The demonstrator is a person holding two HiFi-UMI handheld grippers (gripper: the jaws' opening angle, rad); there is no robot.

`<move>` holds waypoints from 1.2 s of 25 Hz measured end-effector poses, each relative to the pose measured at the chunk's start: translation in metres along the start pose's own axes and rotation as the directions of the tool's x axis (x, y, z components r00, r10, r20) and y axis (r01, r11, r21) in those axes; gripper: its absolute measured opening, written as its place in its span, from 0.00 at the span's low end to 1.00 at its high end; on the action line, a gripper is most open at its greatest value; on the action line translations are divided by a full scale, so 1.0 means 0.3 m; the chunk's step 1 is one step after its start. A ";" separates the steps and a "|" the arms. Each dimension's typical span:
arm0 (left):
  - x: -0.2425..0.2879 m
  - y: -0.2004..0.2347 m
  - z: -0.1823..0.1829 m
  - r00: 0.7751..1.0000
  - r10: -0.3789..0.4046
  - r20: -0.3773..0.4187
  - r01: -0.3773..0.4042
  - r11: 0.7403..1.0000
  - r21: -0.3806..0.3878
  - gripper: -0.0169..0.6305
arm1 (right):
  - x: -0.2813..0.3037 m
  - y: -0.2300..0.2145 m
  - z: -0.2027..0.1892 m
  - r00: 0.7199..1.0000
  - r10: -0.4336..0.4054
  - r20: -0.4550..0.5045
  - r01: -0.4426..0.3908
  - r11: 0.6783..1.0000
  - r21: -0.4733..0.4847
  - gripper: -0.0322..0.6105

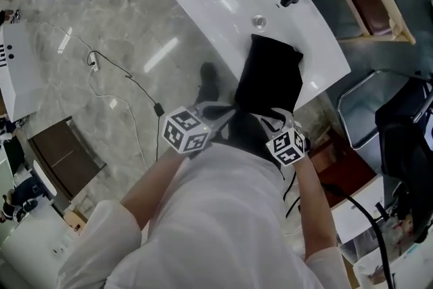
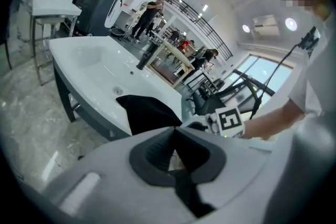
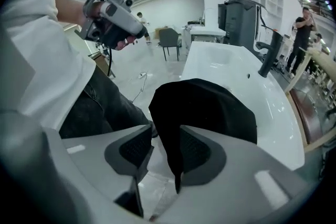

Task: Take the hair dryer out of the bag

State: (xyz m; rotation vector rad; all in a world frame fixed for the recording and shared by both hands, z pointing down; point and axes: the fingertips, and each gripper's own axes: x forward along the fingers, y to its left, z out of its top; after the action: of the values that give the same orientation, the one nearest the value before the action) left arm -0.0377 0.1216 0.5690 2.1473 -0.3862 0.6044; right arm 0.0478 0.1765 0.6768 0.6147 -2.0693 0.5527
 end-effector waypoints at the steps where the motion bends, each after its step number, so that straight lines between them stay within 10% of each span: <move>1: -0.005 0.007 -0.005 1.000 0.006 0.006 -0.006 1.000 -0.011 0.03 | 0.015 0.002 -0.003 1.000 0.001 -0.009 -0.002 1.000 -0.020 0.32; 11: -0.009 0.067 -0.043 0.999 0.049 0.025 -0.047 0.997 -0.060 0.03 | 0.095 -0.014 -0.038 0.996 -0.065 -0.056 0.054 0.982 -0.183 0.28; 16: 0.024 0.066 -0.056 0.999 0.044 0.020 -0.042 0.997 -0.064 0.03 | 0.077 -0.046 -0.029 0.998 -0.055 -0.032 0.050 0.987 -0.153 0.11; 30: 0.118 -0.072 -0.041 0.994 -0.036 -0.103 0.040 0.998 0.042 0.03 | -0.059 -0.108 0.087 0.994 0.065 0.086 -0.070 0.996 0.060 0.09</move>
State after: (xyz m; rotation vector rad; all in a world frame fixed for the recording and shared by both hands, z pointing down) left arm -0.0014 0.1421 0.5807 2.1505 -0.2777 0.7045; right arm 0.0597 0.1398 0.6534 0.6159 -2.1654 0.6429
